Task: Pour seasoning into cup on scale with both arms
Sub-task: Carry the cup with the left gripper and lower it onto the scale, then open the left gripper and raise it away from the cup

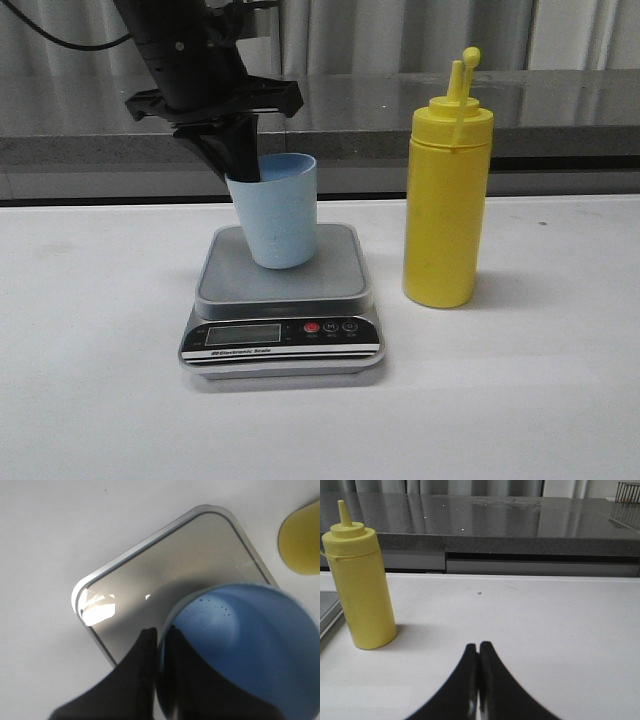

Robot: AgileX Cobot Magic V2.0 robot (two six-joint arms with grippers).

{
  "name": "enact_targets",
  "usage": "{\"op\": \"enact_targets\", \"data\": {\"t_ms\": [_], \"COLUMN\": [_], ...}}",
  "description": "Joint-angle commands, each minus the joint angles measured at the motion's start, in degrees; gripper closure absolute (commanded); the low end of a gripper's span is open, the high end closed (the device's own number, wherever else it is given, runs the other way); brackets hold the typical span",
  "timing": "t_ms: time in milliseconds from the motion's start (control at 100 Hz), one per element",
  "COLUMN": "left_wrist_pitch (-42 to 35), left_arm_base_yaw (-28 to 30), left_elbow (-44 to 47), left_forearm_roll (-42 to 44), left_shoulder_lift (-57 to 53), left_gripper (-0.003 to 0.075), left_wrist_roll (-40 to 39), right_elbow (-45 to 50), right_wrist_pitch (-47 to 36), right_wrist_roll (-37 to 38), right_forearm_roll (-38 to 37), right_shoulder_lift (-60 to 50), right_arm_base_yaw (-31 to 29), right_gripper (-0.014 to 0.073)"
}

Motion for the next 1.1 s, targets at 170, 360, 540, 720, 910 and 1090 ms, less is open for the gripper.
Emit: {"op": "enact_targets", "data": {"t_ms": [170,360,540,720,910,1090], "left_wrist_pitch": [-0.13,1.92,3.21,3.21,2.50,1.98], "left_arm_base_yaw": [-0.43,-0.43,-0.43,-0.43,0.23,3.08], "left_elbow": [-2.57,-4.80,-5.76,-5.76,-5.76,-5.76], "left_forearm_roll": [-0.07,-0.07,-0.07,-0.98,-1.07,-1.07], "left_shoulder_lift": [-2.51,-2.51,-2.51,-2.62,-4.53,-8.44], "left_gripper": [0.0735,0.0580,0.0311,0.0162,0.0163,0.0164], "left_wrist_roll": [-0.50,-0.50,-0.50,-0.50,-0.50,-0.50], "right_elbow": [-1.20,-1.20,-1.20,-1.20,-1.20,-1.20], "right_wrist_pitch": [-4.52,-4.52,-4.52,-4.52,-4.52,-4.52], "right_wrist_roll": [-0.59,-0.59,-0.59,-0.59,-0.59,-0.59], "right_forearm_roll": [-0.72,-0.72,-0.72,-0.72,-0.72,-0.72], "right_shoulder_lift": [-1.11,-1.11,-1.11,-1.11,-1.11,-1.11], "right_arm_base_yaw": [-0.43,-0.43,-0.43,-0.43,-0.43,-0.43], "right_gripper": [0.0662,0.0662,0.0662,0.0662,0.0662,0.0662]}}
